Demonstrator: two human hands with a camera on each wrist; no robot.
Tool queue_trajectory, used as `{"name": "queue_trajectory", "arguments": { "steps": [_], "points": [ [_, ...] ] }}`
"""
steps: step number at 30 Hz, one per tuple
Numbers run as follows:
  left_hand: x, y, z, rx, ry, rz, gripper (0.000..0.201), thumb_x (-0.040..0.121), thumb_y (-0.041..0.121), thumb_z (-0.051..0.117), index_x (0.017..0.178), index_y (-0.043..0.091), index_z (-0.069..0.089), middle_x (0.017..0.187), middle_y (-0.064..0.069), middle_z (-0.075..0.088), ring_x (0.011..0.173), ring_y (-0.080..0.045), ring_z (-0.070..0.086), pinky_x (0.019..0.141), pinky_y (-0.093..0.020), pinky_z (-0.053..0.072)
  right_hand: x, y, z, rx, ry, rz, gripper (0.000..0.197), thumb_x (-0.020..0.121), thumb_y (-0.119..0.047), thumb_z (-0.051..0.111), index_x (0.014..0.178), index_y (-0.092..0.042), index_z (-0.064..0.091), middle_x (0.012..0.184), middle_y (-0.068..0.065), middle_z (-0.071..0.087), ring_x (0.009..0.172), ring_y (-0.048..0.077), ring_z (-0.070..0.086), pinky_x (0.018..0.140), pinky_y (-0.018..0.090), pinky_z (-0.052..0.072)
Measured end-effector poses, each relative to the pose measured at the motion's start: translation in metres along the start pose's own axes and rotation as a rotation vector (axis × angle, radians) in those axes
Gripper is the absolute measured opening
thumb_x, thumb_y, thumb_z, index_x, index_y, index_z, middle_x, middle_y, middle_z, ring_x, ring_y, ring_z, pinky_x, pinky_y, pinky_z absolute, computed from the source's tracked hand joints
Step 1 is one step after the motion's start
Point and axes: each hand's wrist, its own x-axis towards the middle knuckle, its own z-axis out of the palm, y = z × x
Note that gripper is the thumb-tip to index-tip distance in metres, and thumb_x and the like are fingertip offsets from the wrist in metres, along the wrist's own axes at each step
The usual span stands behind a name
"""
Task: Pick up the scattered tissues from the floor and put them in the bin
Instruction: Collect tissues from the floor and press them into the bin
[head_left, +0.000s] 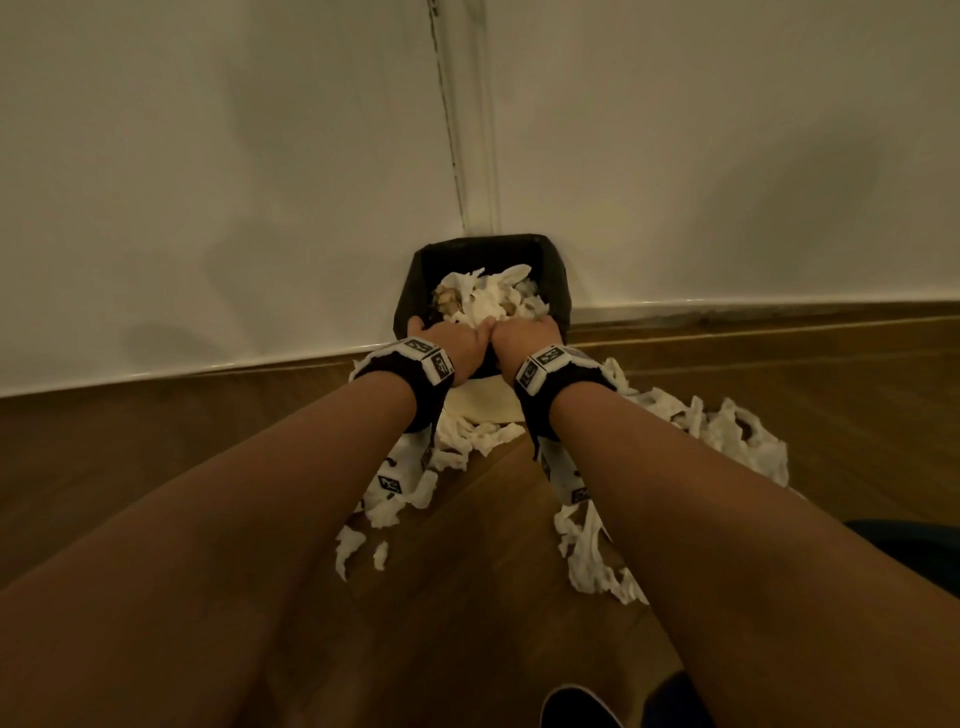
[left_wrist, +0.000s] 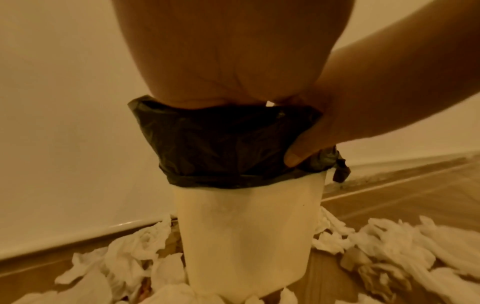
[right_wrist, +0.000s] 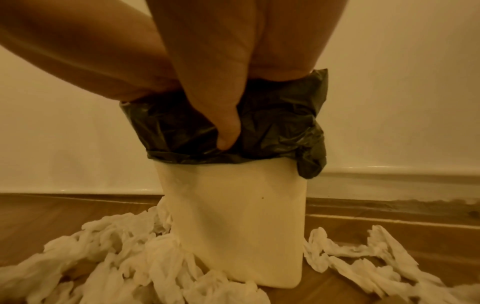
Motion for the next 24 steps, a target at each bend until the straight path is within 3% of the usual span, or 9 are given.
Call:
{"name": "queue_trajectory", "arguments": {
  "steps": [3,6,8,11,14,17,21,24],
  "points": [
    [-0.003,-0.001,-0.005,-0.003,-0.013,0.034,0.049,0.099,0.028,0.025,0.147,0.022,0.016,0.129,-0.005,0.051,0.114,-0.03,0.05,0.104,-0.056,0.021,-0.003,-0.002,-0.001,0.029,-0.002,0.014,0.023,0.092,-0.016,0.046,0.111,-0.018,0.059,0.114,0.005,0.061,0.112,0.025,0.054,0.106,0.043,0.027],
    [-0.018,-0.011,-0.003,-0.094,0.231,0.081,0.035,0.1,0.027,0.026,0.128,0.022,0.046,0.125,-0.003,0.052,0.117,-0.021,0.046,0.102,-0.048,0.025,-0.002,-0.005,0.001,0.094,0.017,0.07,0.03,0.087,-0.022,0.051,0.117,-0.019,0.054,0.117,0.004,0.059,0.113,0.026,0.054,0.11,0.046,0.02],
    [-0.035,-0.021,0.002,-0.26,0.411,0.043,0.035,0.1,0.031,0.025,0.121,0.024,0.053,0.121,-0.001,0.051,0.116,-0.017,0.046,0.1,-0.043,0.025,-0.003,-0.011,0.005,0.193,0.076,0.142,0.048,0.077,-0.03,0.057,0.123,-0.017,0.047,0.121,0.007,0.056,0.119,0.029,0.048,0.114,0.051,0.009],
    [-0.067,-0.051,0.017,-0.428,0.515,-0.02,0.033,0.1,0.03,0.028,0.121,0.029,0.053,0.12,0.001,0.049,0.113,-0.016,0.048,0.101,-0.04,0.025,-0.013,-0.028,0.013,0.345,0.287,0.175,0.067,0.07,-0.025,0.061,0.133,-0.016,0.04,0.135,0.009,0.043,0.133,0.03,0.032,0.115,0.049,-0.004],
    [-0.096,-0.086,0.041,-0.476,0.567,-0.096,0.03,0.099,0.025,0.033,0.122,0.029,0.052,0.12,0.001,0.048,0.112,-0.019,0.049,0.1,-0.042,0.029,-0.026,-0.047,0.021,0.349,0.494,0.119,0.063,0.071,-0.015,0.06,0.132,-0.016,0.043,0.136,0.01,0.04,0.134,0.03,0.028,0.117,0.047,0.001],
    [-0.121,-0.127,0.067,-0.533,0.571,-0.229,0.029,0.098,0.023,0.035,0.119,0.027,0.055,0.121,0.0,0.05,0.111,-0.021,0.05,0.1,-0.045,0.032,-0.03,-0.072,0.024,0.303,0.6,0.009,0.056,0.071,-0.009,0.058,0.126,-0.014,0.051,0.132,0.011,0.045,0.129,0.032,0.034,0.115,0.044,0.011],
    [-0.153,-0.177,0.106,-0.6,0.511,-0.432,0.028,0.095,0.018,0.038,0.117,0.025,0.055,0.12,-0.004,0.05,0.102,-0.026,0.054,0.094,-0.047,0.043,-0.029,-0.113,0.027,0.276,0.593,-0.122,0.048,0.069,-0.003,0.055,0.116,-0.013,0.057,0.122,0.011,0.049,0.118,0.032,0.042,0.103,0.04,0.028],
    [-0.173,-0.207,0.136,-0.657,0.442,-0.583,0.029,0.092,0.012,0.043,0.117,0.016,0.056,0.12,-0.011,0.05,0.099,-0.03,0.054,0.088,-0.041,0.046,-0.029,-0.144,0.035,0.267,0.481,-0.219,0.042,0.073,-0.002,0.052,0.113,-0.016,0.057,0.12,0.008,0.048,0.115,0.028,0.041,0.096,0.036,0.031]
  ]
}}
